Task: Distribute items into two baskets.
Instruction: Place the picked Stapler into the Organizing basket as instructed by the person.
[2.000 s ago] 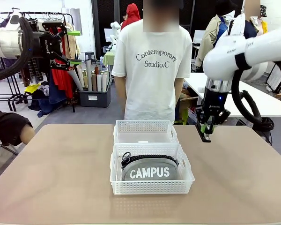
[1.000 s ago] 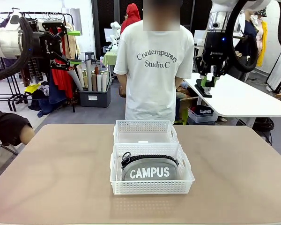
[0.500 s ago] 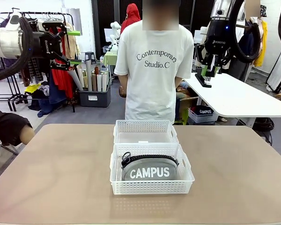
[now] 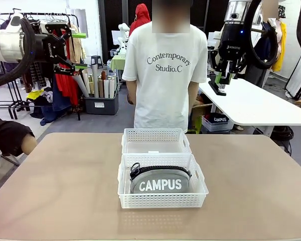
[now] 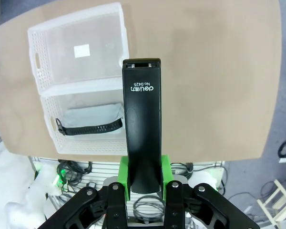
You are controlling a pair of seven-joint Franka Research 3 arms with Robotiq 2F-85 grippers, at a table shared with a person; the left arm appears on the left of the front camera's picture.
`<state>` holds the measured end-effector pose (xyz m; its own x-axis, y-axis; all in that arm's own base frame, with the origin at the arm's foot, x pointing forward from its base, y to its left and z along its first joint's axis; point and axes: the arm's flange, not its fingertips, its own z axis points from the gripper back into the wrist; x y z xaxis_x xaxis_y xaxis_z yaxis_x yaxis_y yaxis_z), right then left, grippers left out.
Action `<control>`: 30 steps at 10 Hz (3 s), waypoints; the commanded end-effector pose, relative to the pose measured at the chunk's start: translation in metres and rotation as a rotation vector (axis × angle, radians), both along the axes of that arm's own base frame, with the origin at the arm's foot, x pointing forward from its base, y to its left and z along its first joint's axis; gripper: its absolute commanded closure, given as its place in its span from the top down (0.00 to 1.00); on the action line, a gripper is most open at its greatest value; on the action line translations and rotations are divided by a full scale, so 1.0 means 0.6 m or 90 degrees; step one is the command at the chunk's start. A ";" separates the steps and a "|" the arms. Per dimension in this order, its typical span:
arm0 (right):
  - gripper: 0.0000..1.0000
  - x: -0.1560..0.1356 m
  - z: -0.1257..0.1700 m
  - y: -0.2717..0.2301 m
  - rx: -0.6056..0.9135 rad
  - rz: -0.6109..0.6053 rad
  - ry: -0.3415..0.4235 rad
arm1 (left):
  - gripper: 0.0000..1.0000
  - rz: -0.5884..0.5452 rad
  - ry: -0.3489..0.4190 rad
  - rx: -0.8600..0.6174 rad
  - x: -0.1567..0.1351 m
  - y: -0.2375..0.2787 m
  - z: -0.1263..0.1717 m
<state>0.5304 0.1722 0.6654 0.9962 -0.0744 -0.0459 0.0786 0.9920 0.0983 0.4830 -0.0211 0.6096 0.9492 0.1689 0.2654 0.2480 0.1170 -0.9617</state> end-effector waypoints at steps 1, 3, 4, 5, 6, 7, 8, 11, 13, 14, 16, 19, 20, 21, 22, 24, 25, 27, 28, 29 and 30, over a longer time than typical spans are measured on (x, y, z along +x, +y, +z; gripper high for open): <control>0.00 -0.004 0.002 -0.001 -0.004 0.000 -0.002 | 1.00 0.000 0.000 -0.001 -0.001 0.000 0.003; 0.00 -0.004 0.002 -0.001 -0.004 0.000 -0.002 | 1.00 0.000 0.000 -0.001 -0.001 0.000 0.003; 0.00 -0.004 0.002 -0.001 -0.004 0.000 -0.002 | 1.00 0.000 0.000 -0.001 -0.001 0.000 0.003; 0.00 -0.004 0.002 -0.001 -0.004 0.000 -0.002 | 1.00 0.000 0.000 -0.001 -0.001 0.000 0.003; 0.00 -0.004 0.002 -0.001 -0.004 0.000 -0.002 | 1.00 0.000 0.000 -0.001 -0.001 0.000 0.003; 0.00 -0.004 0.002 -0.001 -0.004 0.000 -0.002 | 1.00 0.000 0.000 -0.001 -0.001 0.000 0.003; 0.00 -0.004 0.002 -0.001 -0.004 0.000 -0.002 | 1.00 0.000 0.000 -0.001 -0.001 0.000 0.003; 0.00 -0.004 0.002 -0.001 -0.004 0.000 -0.002 | 1.00 0.000 0.000 -0.001 -0.001 0.000 0.003; 0.00 -0.004 0.002 -0.001 -0.004 0.000 -0.002 | 1.00 0.000 0.000 -0.001 -0.001 0.000 0.003; 0.00 -0.004 0.002 -0.001 -0.004 0.000 -0.002 | 1.00 0.000 0.000 -0.001 -0.001 0.000 0.003; 0.00 0.000 0.000 0.000 0.000 0.000 0.000 | 1.00 0.000 0.000 -0.001 -0.001 0.000 0.003; 0.00 0.043 -0.010 0.030 -0.012 0.129 -0.021 | 1.00 0.000 0.000 -0.001 -0.001 0.000 0.003; 0.00 0.054 -0.013 0.049 -0.031 0.183 -0.020 | 1.00 0.000 0.000 -0.001 -0.001 0.000 0.003; 0.00 0.067 -0.016 0.072 -0.062 0.250 -0.047 | 1.00 0.000 0.000 -0.001 -0.001 0.000 0.003; 0.00 0.078 -0.021 0.096 -0.091 0.307 -0.069 | 1.00 0.000 0.000 -0.001 -0.001 0.000 0.003; 0.00 0.091 -0.039 0.148 -0.133 0.418 -0.115 | 1.00 0.000 0.000 -0.001 -0.001 0.000 0.003; 0.00 0.097 -0.049 0.178 -0.143 0.476 -0.134 | 1.00 0.000 0.000 -0.001 -0.001 0.000 0.003; 0.00 0.099 -0.078 0.230 -0.158 0.614 -0.188 | 1.00 0.000 0.000 -0.001 -0.001 0.000 0.003; 0.00 0.103 -0.090 0.257 -0.169 0.683 -0.199 | 1.00 0.000 0.000 -0.001 -0.001 0.000 0.003; 0.00 0.100 -0.105 0.272 -0.181 0.739 -0.207 | 1.00 0.000 0.000 -0.001 -0.001 0.000 0.003; 0.00 0.099 -0.118 0.278 -0.171 0.788 -0.201 | 1.00 0.000 0.000 -0.001 -0.001 0.000 0.003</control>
